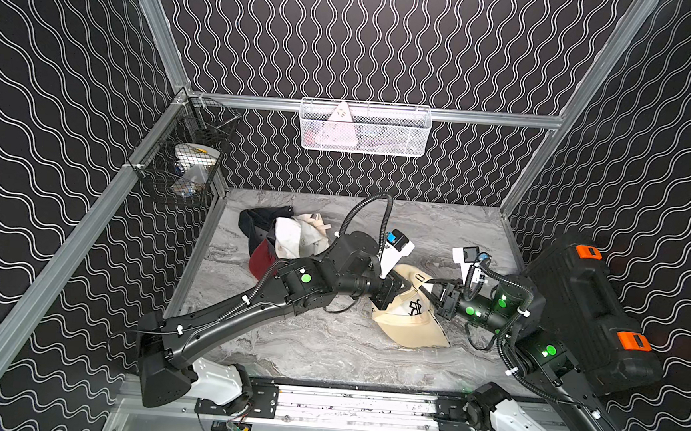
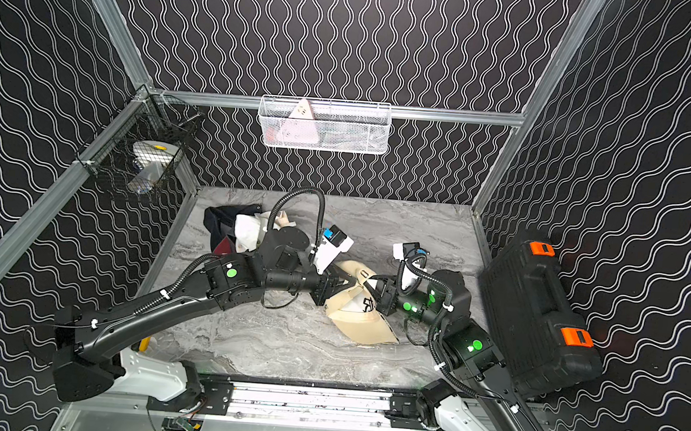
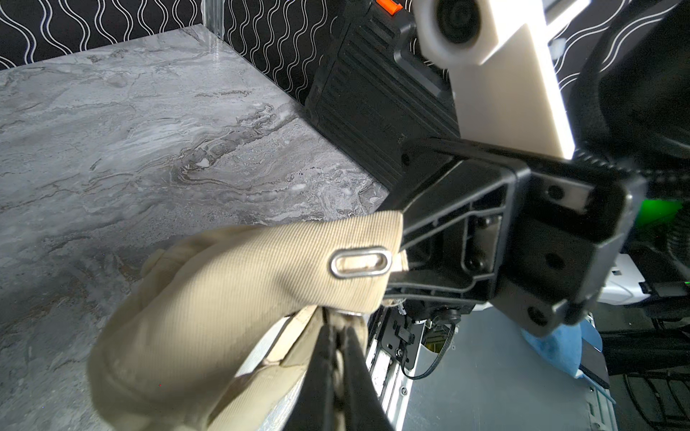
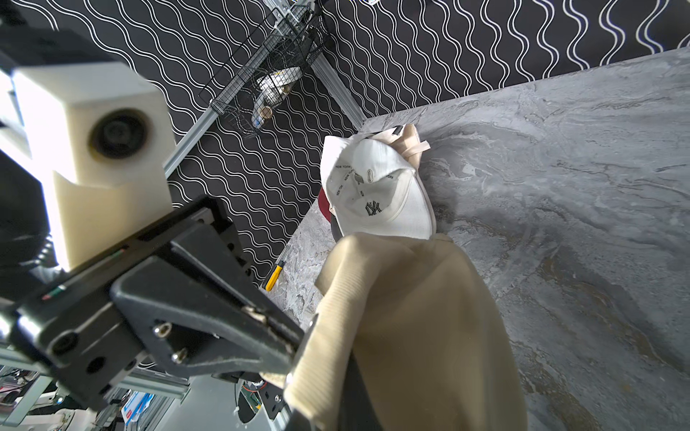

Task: Open the adjustable buckle of the baseball cap
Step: Open the adjustable buckle on the baseball cap.

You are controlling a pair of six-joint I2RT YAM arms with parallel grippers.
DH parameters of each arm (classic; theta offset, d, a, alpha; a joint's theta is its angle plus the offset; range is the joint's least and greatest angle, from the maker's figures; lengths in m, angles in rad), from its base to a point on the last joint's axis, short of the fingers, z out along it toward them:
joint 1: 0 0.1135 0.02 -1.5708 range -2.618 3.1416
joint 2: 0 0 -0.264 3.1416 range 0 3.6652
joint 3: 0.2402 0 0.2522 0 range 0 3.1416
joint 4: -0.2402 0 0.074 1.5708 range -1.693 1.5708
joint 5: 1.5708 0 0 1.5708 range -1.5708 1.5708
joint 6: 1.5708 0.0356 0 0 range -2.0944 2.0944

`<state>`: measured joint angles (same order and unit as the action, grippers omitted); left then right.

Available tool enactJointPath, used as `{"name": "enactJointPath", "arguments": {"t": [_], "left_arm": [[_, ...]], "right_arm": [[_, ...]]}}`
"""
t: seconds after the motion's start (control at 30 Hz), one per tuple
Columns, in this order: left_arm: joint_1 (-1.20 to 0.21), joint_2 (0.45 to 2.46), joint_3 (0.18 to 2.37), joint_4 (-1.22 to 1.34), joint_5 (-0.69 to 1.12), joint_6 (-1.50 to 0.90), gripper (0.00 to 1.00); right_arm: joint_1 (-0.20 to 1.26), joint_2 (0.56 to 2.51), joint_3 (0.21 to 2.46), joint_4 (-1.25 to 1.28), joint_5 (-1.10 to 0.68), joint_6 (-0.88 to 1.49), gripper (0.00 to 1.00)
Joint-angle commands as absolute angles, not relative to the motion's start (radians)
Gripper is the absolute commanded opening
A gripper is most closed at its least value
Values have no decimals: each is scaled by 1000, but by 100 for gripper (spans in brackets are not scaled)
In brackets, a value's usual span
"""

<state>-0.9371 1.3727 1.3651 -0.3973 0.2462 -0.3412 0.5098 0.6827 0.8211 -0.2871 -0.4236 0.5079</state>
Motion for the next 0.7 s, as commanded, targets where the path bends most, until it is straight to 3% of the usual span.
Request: {"name": "enactJointPath", "arguments": {"t": [0.0, 0.37, 0.5, 0.67], "left_arm": [[-942, 1369, 1347, -433, 249, -350, 0], [-946, 1343, 1322, -422, 231, -347, 2], [-949, 1303, 1293, -383, 229, -333, 33], [-956, 1207, 1233, -321, 167, -302, 45]], "right_arm": [[511, 673, 835, -225, -402, 522, 0], [511, 675, 836, -227, -400, 525, 0], [511, 675, 843, -246, -382, 525, 0], [511, 673, 866, -313, -252, 536, 0]]}}
